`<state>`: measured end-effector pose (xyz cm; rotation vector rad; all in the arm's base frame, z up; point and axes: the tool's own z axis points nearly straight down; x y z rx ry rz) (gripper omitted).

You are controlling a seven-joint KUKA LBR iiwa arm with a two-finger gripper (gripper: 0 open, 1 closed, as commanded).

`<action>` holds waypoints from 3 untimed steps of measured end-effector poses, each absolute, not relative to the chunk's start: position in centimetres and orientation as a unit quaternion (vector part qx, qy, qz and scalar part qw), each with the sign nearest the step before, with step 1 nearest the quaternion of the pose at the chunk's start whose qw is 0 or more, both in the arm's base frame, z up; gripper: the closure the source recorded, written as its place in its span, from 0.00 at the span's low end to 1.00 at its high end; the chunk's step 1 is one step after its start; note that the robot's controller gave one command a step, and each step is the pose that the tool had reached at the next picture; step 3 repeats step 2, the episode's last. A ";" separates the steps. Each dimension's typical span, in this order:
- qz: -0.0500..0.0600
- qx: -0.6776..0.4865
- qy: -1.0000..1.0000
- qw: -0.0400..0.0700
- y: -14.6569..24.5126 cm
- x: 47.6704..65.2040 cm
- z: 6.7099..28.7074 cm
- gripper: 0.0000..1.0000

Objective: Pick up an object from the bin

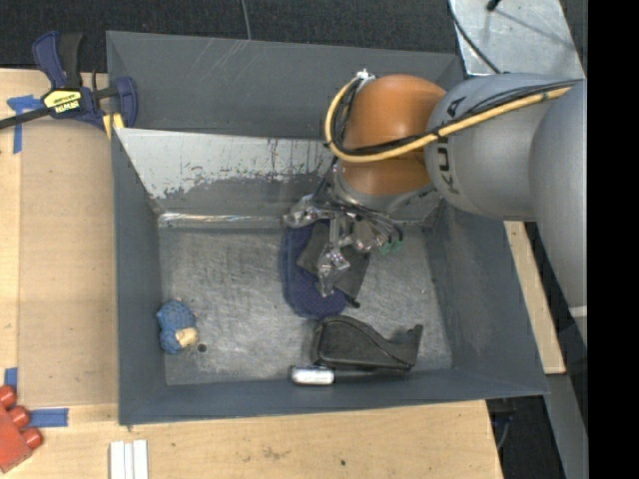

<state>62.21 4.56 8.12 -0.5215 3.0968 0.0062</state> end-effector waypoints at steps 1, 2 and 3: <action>0.002 -0.166 0.986 0.000 4.6 62.3 8.4 1.00; -0.002 -0.297 0.955 0.006 1.2 61.6 24.0 1.00; -0.002 -0.297 0.955 0.006 1.2 61.6 24.0 1.00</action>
Offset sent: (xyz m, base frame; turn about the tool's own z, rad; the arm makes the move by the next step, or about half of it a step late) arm 0.0000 0.0000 0.0000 0.0000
